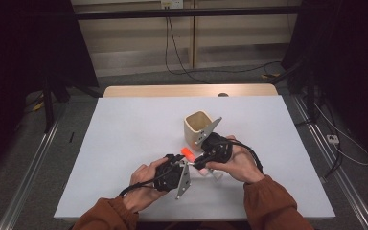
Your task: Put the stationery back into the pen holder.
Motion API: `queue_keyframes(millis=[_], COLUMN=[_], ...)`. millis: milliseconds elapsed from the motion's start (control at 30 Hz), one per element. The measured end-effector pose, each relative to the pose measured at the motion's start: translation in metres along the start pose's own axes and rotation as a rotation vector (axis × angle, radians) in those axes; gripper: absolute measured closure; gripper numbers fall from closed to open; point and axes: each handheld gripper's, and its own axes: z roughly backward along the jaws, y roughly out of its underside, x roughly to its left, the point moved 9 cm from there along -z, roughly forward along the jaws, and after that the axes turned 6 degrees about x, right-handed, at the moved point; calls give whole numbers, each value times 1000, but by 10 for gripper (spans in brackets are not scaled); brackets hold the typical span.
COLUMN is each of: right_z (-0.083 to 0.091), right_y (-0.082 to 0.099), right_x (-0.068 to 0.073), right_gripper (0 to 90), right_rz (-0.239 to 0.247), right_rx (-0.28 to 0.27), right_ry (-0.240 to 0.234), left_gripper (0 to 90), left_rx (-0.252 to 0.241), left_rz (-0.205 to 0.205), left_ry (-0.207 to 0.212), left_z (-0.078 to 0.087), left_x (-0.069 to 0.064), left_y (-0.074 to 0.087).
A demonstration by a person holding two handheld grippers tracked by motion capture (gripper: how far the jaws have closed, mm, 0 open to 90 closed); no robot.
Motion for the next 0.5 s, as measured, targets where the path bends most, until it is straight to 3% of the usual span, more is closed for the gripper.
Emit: queue_keyframes(millis=[233,367,500], right_z=[-4,-6,-5], right_y=[-1,-1,0], right_x=[2,2,1], right_gripper=[798,800,801], right_rz=[3,-4,-10], right_rx=[4,-5,-7], right_ry=[-7,-11,-13], left_gripper=[720,778,797], left_rx=[-2,-9,-8], left_rz=[-28,-7,-16], left_ry=[3,19,21], left_z=[-1,-3,-4], left_x=[-5,-8,-10], left_y=[-4,-5,-6])
